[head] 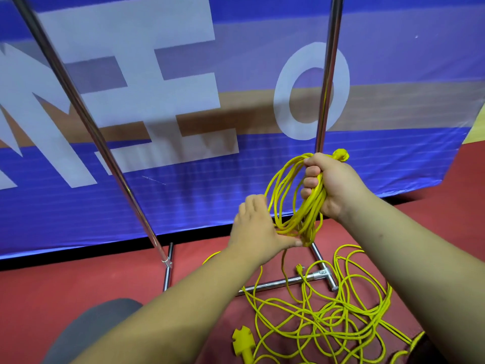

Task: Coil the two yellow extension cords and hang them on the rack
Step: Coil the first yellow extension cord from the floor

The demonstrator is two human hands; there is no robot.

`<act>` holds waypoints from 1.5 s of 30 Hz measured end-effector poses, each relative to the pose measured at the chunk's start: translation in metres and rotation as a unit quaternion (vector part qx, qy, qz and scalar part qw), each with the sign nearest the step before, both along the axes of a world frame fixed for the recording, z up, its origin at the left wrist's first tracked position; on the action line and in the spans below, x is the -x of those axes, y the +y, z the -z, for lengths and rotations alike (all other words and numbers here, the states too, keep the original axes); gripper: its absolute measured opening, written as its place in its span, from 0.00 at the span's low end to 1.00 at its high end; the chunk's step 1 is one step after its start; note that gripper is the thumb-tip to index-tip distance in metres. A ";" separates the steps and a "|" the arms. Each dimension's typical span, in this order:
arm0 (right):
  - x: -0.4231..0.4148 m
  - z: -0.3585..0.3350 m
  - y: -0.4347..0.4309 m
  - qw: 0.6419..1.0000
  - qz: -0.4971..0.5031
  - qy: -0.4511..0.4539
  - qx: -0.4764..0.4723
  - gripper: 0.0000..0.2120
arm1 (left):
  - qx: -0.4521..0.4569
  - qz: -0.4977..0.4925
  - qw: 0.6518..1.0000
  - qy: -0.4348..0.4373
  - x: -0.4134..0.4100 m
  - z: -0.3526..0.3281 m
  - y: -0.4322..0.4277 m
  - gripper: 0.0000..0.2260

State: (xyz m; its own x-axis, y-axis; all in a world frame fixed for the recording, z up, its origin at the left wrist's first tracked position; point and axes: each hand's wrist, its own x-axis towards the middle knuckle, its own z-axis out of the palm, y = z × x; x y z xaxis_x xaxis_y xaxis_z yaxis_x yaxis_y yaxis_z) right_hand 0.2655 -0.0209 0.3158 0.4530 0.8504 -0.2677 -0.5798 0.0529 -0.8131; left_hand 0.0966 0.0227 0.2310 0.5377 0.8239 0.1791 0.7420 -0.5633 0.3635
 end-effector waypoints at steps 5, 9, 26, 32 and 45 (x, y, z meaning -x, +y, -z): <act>-0.009 -0.005 -0.002 0.998 0.023 0.058 -0.011 0.09 | 0.263 -0.062 0.957 0.111 0.009 0.042 0.010 0.50; -0.011 -0.009 -0.004 0.996 0.007 0.084 -0.025 0.09 | 0.364 0.150 0.912 0.118 0.011 0.070 0.006 0.43; -0.038 -0.029 -0.026 0.985 -0.063 0.137 -0.083 0.11 | 0.344 0.210 0.878 0.257 0.016 0.110 0.004 0.13; -0.044 -0.032 -0.026 0.989 -0.069 0.096 -0.086 0.09 | 0.353 -0.024 0.934 0.055 0.035 0.057 0.070 0.10; -0.003 -0.014 -0.016 0.959 -0.095 -0.266 -0.016 0.16 | 0.594 -0.110 0.605 -0.518 0.040 -0.102 0.065 0.07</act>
State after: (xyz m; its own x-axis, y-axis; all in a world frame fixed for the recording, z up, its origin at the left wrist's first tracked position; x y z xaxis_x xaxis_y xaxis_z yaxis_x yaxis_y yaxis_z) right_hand 0.2681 -0.0369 0.3293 0.3547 0.9349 -0.0140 -0.0841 0.0170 -0.9963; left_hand 0.0568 0.0879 0.3326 0.4987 0.7329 -0.4627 -0.2220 0.6240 0.7492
